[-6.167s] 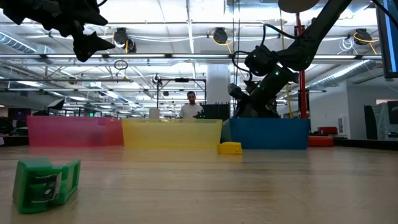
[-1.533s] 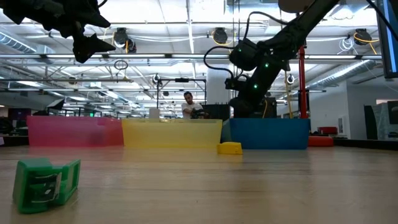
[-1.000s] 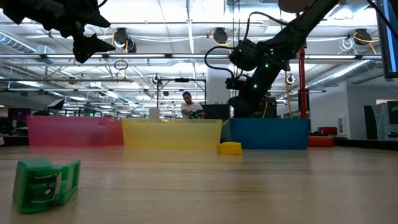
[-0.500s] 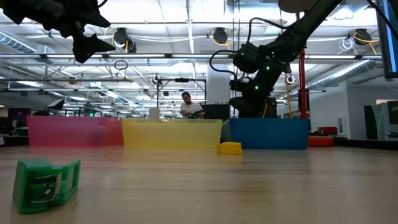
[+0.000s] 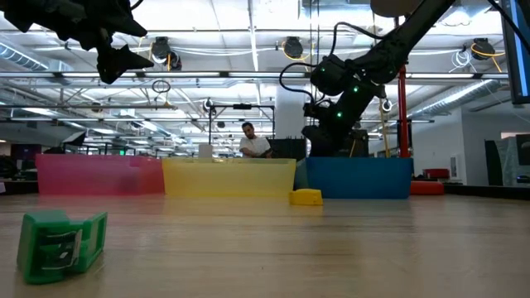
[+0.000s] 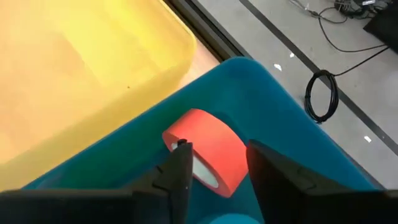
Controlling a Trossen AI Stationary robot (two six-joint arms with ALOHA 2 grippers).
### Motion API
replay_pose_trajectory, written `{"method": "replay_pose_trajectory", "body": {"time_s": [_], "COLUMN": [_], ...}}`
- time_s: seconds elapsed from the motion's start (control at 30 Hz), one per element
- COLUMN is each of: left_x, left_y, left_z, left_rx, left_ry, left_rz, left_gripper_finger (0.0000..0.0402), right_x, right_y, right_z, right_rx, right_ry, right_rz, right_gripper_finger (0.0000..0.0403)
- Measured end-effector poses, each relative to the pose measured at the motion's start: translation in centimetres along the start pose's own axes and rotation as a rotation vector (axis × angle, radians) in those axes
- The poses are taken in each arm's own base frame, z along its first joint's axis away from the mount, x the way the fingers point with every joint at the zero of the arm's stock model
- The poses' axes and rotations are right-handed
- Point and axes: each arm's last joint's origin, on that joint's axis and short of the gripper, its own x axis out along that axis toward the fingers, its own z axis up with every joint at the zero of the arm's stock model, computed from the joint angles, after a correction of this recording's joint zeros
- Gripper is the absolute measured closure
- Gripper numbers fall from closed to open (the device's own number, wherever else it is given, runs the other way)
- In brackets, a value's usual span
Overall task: Pick and place Stapler, Stapler remover, tape
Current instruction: Put the orange tape into the blue bin, then put the top yellow stapler into the red bin
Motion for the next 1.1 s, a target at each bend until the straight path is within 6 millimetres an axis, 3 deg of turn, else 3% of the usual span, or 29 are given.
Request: {"method": "replay_pose_trajectory", "body": {"time_s": [0.17, 0.37, 0.87, 1.0, 1.1], "left_x": [0.0, 0.0, 0.0, 0.0, 0.0], "left_y": [0.0, 0.0, 0.0, 0.0, 0.0], "left_z": [0.0, 0.0, 0.0, 0.0, -0.1], "left_rx": [0.0, -0.009, -0.009, -0.015, -0.024], "left_ry": [0.0, 0.0, 0.0, 0.001, 0.011], "left_rz": [0.0, 0.001, 0.001, 0.0, -0.008], "left_gripper_finger": [0.0128, 0.0128, 0.0128, 0.0128, 0.0128], "right_x": [1.4, 2.0, 2.1, 0.9, -1.2], "right_y": [-0.2, -0.1, -0.8, -0.6, 0.1], "right_z": [-0.8, -0.6, -0.6, 0.0, 1.0], "right_rx": [0.003, 0.036, 0.142, 0.171, 0.159], "right_ry": [0.033, -0.007, 0.002, -0.023, -0.057], "right_rz": [-0.009, 0.002, 0.042, 0.065, 0.129], "right_gripper_finger": [0.0239, 0.025, 0.0377, 0.039, 0.0399]}}
